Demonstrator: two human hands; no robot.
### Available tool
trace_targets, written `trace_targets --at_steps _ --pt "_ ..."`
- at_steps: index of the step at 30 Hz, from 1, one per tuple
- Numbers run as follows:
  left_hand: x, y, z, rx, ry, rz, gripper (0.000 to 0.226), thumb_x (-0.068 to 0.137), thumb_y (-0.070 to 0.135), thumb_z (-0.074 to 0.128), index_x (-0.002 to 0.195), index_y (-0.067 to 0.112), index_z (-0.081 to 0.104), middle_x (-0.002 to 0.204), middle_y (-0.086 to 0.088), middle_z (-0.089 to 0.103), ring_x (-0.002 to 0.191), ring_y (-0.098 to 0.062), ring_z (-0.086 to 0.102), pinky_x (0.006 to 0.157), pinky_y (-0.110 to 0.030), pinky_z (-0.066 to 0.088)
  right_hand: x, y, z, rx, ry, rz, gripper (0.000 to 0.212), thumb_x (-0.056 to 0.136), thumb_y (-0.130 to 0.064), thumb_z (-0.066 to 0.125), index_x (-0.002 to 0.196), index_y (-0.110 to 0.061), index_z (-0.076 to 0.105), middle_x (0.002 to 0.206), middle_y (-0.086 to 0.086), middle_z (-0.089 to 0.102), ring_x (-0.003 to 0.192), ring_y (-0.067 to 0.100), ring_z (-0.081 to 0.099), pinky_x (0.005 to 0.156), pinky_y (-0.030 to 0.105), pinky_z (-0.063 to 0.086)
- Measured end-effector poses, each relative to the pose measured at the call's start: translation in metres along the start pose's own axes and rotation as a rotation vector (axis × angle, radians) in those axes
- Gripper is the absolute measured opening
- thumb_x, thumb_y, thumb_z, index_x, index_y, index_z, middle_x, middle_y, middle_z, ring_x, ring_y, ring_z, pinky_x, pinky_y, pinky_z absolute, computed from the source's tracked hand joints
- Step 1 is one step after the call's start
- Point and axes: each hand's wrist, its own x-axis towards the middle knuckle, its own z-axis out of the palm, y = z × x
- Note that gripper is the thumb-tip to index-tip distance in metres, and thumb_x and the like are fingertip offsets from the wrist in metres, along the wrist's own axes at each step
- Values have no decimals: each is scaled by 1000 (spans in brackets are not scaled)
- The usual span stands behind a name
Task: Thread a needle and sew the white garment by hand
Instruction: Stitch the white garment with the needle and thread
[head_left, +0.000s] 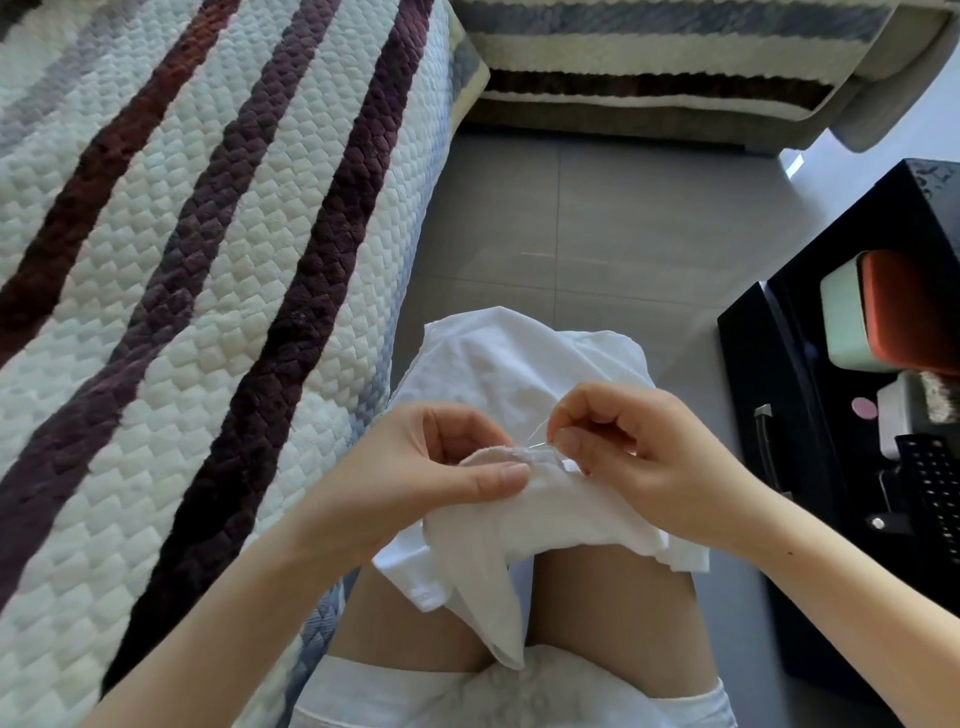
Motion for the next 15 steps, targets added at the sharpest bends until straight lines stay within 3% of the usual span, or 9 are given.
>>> trace_targets --at_steps 3,11,15 --pt "-1 1 0 1 2 26 15 58 24 83 67 21 71 66 -2 69 59 -8 63 53 -17 49 1 -2 0 -5 -10 -5 13 85 -15 54 76 -24 60 72 -13 62 66 6 56 62 14 42" --pt "-1 2 0 -21 -7 26 5 68 12 73 71 14 75 68 -1 70 63 -7 65 57 -14 49 -1 -6 -1 39 -61 16 13 83 -15 54 77 -24 60 72 -13 62 66 7 56 65 27 48" --pt "-1 2 0 -20 -33 33 8 73 13 70 74 17 76 71 2 71 67 -5 65 60 -13 49 -2 -6 0 74 -78 25 15 83 -14 54 76 -26 60 70 -16 61 65 5 56 63 21 46"
